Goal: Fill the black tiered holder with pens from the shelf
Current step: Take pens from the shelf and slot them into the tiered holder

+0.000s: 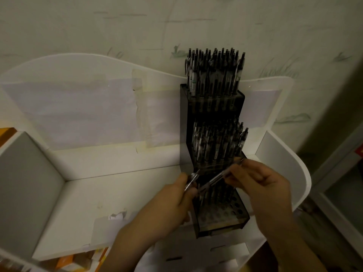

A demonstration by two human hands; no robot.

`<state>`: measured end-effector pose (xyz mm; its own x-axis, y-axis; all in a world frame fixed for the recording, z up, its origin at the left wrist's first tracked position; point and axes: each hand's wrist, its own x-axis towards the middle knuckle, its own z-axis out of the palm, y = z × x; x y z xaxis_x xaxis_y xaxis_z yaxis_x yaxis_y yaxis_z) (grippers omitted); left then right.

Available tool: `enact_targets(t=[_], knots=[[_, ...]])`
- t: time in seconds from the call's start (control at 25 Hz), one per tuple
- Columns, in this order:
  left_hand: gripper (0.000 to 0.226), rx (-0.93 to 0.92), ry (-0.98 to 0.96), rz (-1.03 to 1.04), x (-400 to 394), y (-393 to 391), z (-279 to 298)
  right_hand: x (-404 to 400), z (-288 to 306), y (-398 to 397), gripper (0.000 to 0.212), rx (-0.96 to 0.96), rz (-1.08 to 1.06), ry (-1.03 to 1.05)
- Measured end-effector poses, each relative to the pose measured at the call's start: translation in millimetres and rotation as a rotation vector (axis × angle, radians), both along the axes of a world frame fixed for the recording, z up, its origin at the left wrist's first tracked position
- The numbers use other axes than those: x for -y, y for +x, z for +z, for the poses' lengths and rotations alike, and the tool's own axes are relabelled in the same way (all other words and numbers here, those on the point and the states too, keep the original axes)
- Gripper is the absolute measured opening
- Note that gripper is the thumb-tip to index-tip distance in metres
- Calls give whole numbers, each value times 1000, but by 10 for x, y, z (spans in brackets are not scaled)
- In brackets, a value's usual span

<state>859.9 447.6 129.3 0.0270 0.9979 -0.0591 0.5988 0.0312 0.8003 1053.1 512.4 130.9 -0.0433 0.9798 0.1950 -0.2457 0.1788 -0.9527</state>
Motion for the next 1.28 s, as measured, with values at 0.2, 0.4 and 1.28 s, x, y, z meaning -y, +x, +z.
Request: enact_targets(t=[0.2,0.4,1.28], knots=[[16,-258,125,77,2,-70,-48,59,-15,24,17,391,-196,356],[22,-323,176,146,3,-82,-96,-15,-390,-69,22,599,-188,435],[15,-289,142,91,-85,65,-180,61,-340,-176,23,567,-10,374]])
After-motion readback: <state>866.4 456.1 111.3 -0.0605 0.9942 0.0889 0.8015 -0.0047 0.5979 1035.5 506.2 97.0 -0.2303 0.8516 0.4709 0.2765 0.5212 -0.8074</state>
